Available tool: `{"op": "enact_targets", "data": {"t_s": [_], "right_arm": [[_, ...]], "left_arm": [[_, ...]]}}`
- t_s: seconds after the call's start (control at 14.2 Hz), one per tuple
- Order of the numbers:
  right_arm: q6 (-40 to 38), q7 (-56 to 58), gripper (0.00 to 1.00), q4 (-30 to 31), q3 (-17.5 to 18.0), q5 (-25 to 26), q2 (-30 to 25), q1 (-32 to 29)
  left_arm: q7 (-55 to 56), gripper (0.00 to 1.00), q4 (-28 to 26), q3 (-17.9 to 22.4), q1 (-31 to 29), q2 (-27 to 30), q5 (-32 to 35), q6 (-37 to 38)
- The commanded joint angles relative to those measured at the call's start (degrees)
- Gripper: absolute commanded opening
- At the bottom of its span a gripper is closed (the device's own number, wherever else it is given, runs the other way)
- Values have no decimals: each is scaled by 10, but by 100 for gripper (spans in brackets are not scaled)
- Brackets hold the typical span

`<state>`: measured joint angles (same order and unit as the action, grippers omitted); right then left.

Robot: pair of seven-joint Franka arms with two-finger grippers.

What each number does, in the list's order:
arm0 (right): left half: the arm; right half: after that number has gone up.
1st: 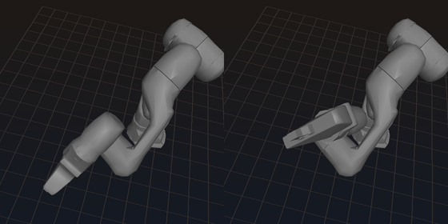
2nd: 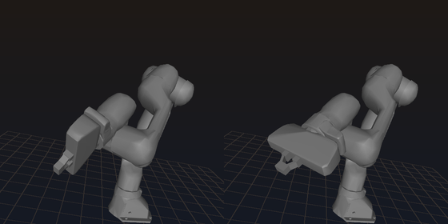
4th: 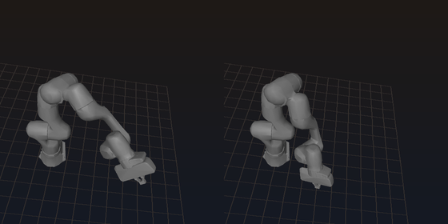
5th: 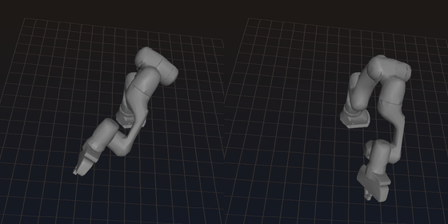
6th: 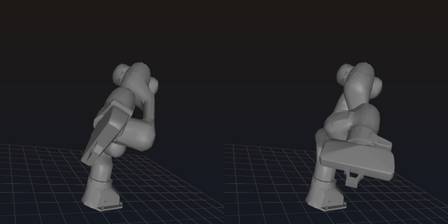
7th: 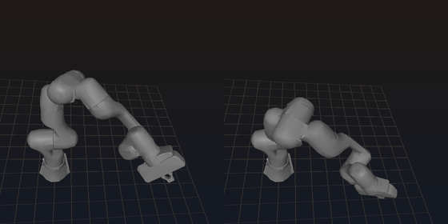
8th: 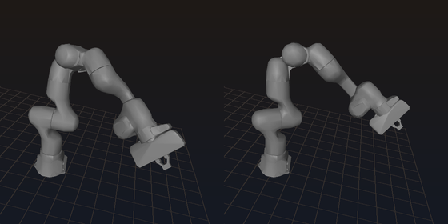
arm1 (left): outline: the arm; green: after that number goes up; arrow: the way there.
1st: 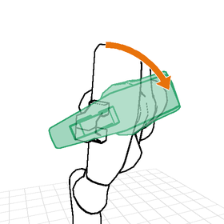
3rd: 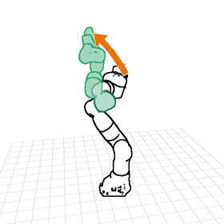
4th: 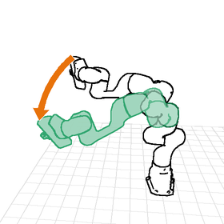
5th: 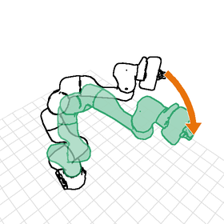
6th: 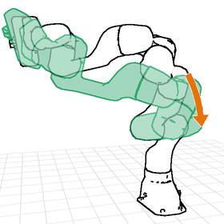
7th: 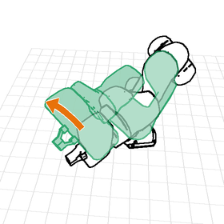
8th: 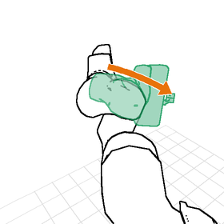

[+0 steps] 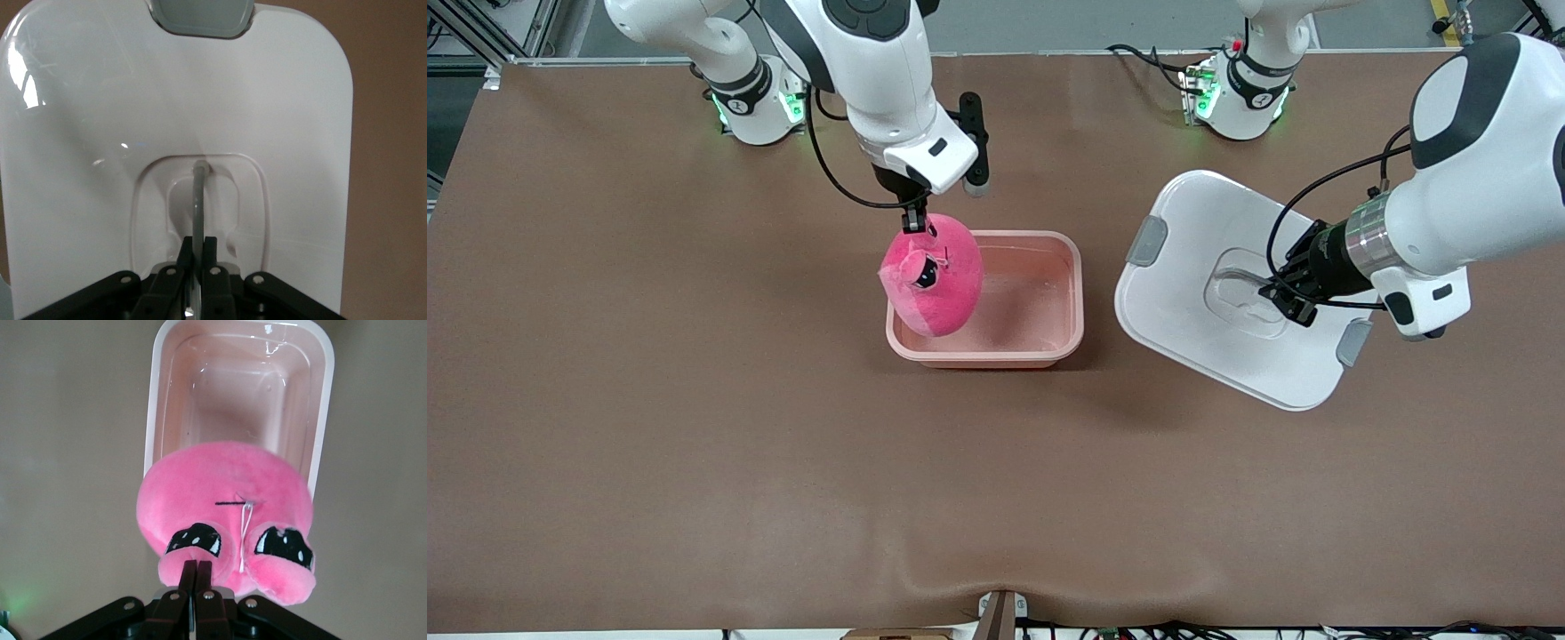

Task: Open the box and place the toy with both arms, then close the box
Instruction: 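Lower the plush into the pink box base and open the right gripper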

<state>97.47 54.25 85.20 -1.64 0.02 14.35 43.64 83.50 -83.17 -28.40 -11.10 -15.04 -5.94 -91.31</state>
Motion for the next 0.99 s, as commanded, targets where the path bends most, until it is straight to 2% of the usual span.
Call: {"op": "enact_targets", "data": {"t_s": [0.0, 0.92], "right_arm": [[3, 13, 0, -5, -7, 6, 3, 7], [54, 82, 0, -5, -7, 25, 19, 3]], "left_arm": [[-11, 0, -9, -3, -18, 12, -23, 5], [-5, 0, -10, -3, -17, 13, -23, 7]]}}
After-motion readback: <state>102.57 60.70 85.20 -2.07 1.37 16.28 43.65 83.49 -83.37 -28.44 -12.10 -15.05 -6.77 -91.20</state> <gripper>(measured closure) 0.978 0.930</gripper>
